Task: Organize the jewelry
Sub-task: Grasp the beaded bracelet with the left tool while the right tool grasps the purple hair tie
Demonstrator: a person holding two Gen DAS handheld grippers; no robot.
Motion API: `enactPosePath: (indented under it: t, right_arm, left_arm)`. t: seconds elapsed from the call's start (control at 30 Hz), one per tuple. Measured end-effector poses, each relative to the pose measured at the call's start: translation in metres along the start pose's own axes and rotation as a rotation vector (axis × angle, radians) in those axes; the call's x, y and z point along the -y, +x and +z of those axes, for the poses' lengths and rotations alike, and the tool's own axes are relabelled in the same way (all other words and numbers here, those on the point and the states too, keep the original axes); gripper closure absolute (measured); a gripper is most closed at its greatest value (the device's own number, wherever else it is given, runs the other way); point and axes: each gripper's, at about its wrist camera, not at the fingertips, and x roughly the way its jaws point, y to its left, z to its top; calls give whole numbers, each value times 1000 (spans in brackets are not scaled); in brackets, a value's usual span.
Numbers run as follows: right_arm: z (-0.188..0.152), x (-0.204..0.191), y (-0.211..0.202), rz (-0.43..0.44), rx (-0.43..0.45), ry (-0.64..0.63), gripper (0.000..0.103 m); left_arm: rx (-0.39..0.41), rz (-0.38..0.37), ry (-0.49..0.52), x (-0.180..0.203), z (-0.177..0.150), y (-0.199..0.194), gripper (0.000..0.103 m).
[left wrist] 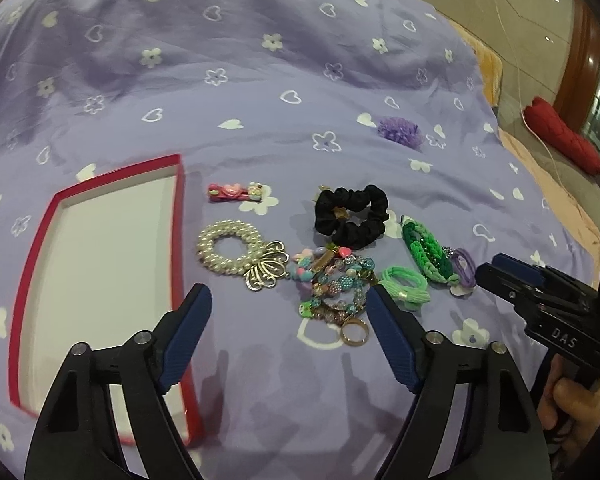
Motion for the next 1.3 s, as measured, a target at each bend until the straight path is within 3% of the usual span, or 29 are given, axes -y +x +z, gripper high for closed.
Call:
enactPosePath:
  t: [0.23,0.47,0.57,0.67,0.73,0.8,0.9,1.13,1.2,1.3]
  right_arm:
    - [1,7,24,-1,-53,17,63]
    - [2,14,37,8,-77,43,78]
    - [2,16,39,9,-78,45,90]
    - [1,17,40,10,-79,47,96]
    - [2,17,39,10,-75,48,97]
    - [2,17,37,15,-70,46,97]
    - [2,15,33,26,-59,46,97]
    - [1,14,31,37,-55,48,97]
    - [1,14,31,36,-51,46,97]
    - [1,15,29,35,-44,47,97]
  left_arm:
    - [-59,-37,-6,-3,5,31,36]
    - [-105,-98,-26,-6,7,50,41]
    - [-125,-115,-11,-2,0,53,41]
    - [-145,-124,-13,-2,-6,58,50]
    - [-145,-140,-27,-3,-8,59,53]
    - [-147,-153,-34,-3,-9,57,69]
    - [-157,-186,-51,-5,-12,55,70]
    - [-156,-187,-76,-8,-9,63,72]
    - [-159,-214,-72,-6,-7,66,93]
    - [-138,-205,-41,0,-5,60,95]
